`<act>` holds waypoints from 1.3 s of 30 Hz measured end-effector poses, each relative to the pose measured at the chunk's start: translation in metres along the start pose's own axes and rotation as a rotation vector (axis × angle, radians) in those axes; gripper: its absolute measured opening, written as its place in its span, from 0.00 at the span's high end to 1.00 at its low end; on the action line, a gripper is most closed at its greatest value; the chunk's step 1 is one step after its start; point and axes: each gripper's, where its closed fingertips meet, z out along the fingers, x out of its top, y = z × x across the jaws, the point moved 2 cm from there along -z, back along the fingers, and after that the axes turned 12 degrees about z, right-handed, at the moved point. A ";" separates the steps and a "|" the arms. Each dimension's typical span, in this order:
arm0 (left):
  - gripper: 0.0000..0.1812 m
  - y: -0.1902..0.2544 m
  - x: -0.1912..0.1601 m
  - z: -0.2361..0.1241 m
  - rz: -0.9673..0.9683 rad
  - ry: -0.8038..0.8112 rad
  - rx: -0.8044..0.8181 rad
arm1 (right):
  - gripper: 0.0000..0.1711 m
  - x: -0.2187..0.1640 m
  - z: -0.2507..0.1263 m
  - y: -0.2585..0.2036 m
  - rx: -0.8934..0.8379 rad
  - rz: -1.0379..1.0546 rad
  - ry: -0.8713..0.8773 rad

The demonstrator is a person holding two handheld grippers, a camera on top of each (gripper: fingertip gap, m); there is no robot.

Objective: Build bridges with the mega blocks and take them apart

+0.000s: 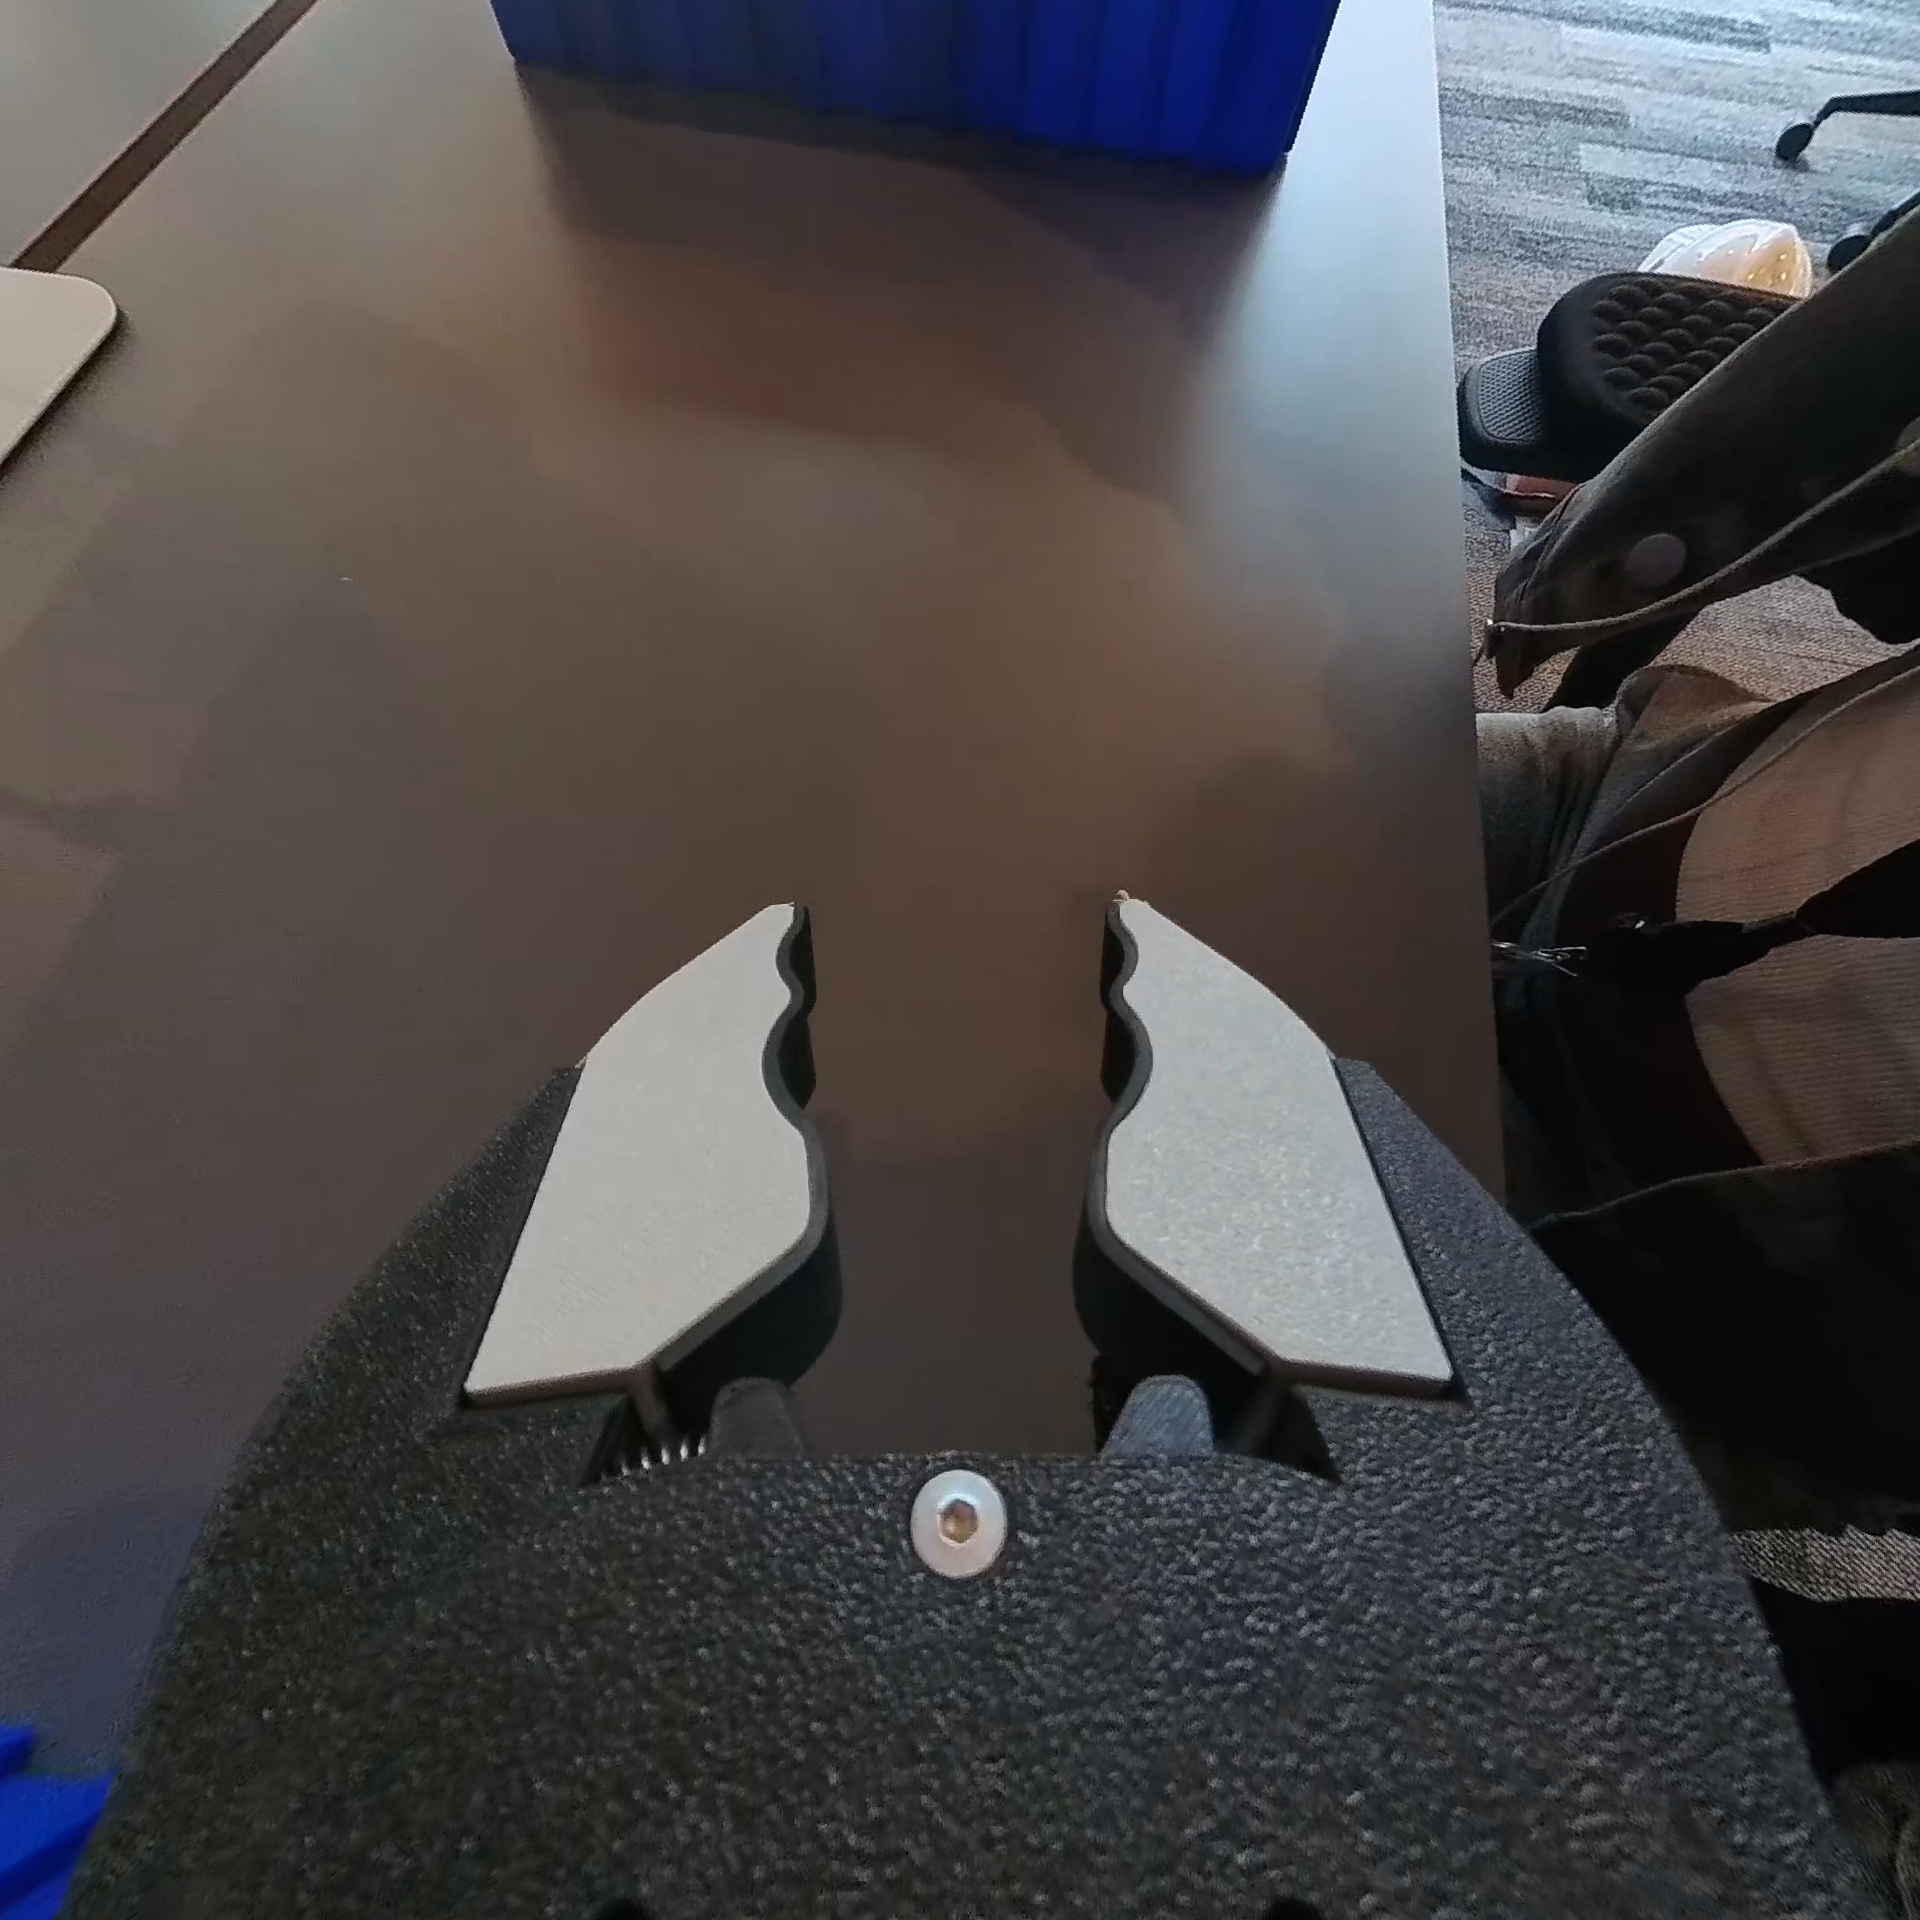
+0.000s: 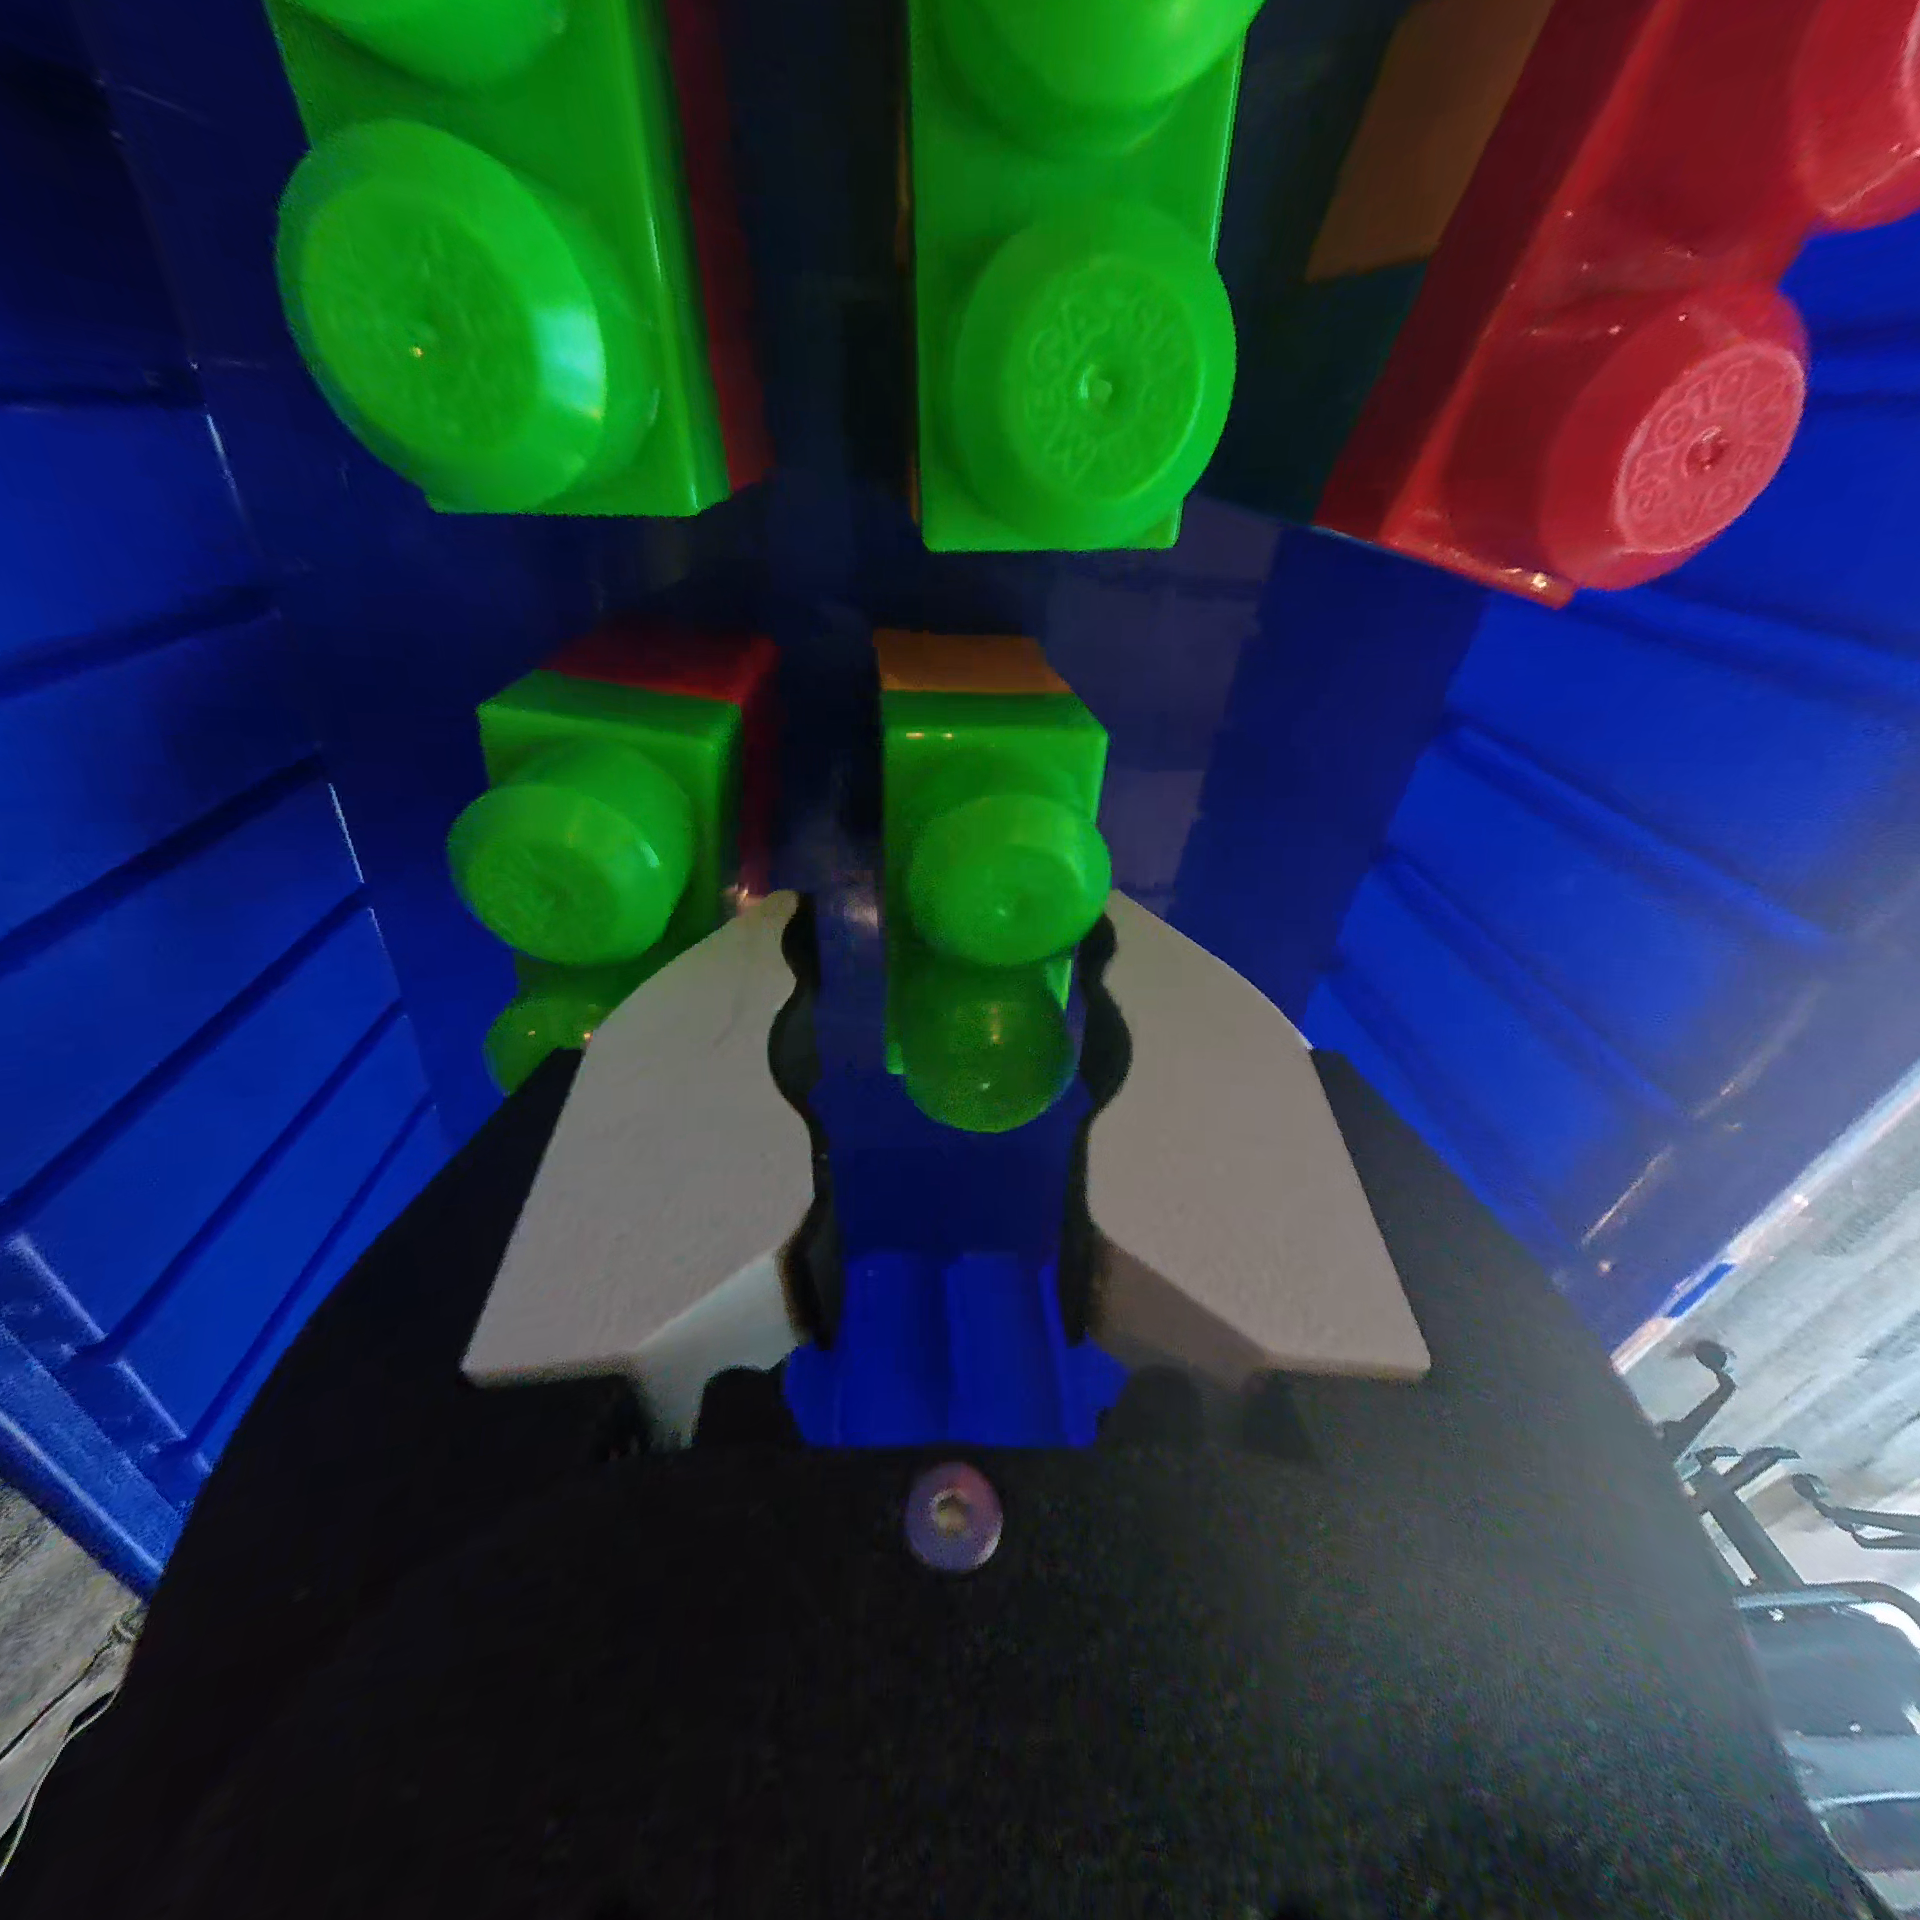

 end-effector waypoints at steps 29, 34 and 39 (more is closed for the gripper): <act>0.69 -0.042 0.025 -0.062 -0.187 0.106 0.413 | 0.48 -0.078 -0.167 -0.098 0.100 -0.166 0.948; 0.69 -0.050 0.017 -0.100 -0.312 0.046 0.601 | 0.47 -0.094 -0.158 -0.112 0.076 -0.195 0.952; 0.69 -0.052 -0.009 -0.142 -0.499 -0.063 0.791 | 0.46 -0.097 -0.145 -0.115 0.042 -0.181 0.911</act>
